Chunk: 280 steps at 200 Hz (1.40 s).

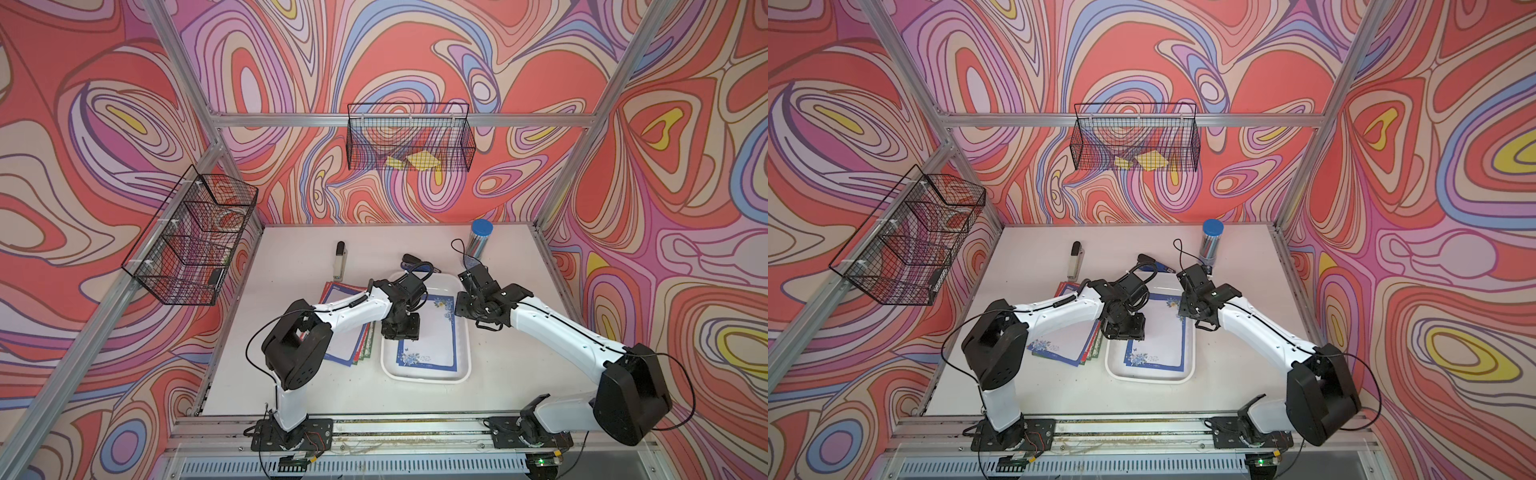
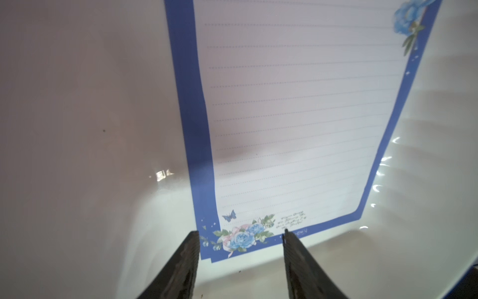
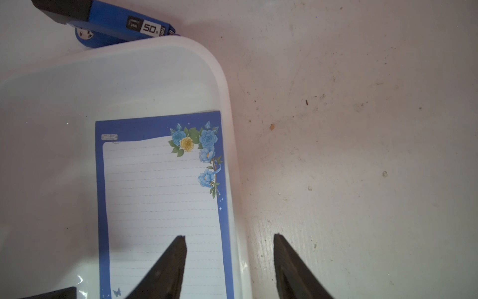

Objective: Take out the stationery paper from the storage box
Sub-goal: Pick up the stationery paper from the storage box.

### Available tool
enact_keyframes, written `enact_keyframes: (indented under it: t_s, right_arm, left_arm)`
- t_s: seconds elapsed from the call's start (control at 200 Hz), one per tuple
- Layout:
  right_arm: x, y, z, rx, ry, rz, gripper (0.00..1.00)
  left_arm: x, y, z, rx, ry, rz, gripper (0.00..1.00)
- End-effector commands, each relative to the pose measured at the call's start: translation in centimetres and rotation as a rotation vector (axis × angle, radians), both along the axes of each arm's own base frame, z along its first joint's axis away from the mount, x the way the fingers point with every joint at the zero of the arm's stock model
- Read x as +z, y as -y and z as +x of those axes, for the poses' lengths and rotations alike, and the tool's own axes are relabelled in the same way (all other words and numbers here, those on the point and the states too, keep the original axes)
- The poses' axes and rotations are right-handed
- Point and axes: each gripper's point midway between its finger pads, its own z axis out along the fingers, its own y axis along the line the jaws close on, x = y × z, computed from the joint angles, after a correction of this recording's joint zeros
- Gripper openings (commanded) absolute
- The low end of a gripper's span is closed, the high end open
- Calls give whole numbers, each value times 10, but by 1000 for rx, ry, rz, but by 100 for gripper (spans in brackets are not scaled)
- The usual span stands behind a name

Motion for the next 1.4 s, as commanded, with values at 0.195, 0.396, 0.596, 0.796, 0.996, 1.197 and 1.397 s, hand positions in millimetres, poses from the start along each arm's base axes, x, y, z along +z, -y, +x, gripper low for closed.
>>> enact_keyframes:
  t_s: [0.195,0.396,0.596,0.796,0.996,1.197,1.397]
  right_arm:
    - [-17,1,1,-6,-22,57,58]
    - [-26,1,0,-16,-40,92,58]
    - [-27,-1,0,-13,-50,101,58]
    - [-10,0,2,-7,2,112,58]
    - [17,-2,3,7,20,124,55]
    - [8,-7,-3,5,-15,152,56]
    - [-21,-18,-9,-2,-101,207,56]
  left_arm:
    - [-17,1,4,11,-7,33,56]
    - [-26,9,-2,5,-54,-4,55]
    - [-24,0,0,10,-26,34,55]
    - [-28,-1,1,-5,-16,36,54]
    - [-36,-3,-6,-9,-43,49,52]
    - [-44,3,-10,-5,-72,15,51]
    - [-40,28,-12,-18,-102,-122,50]
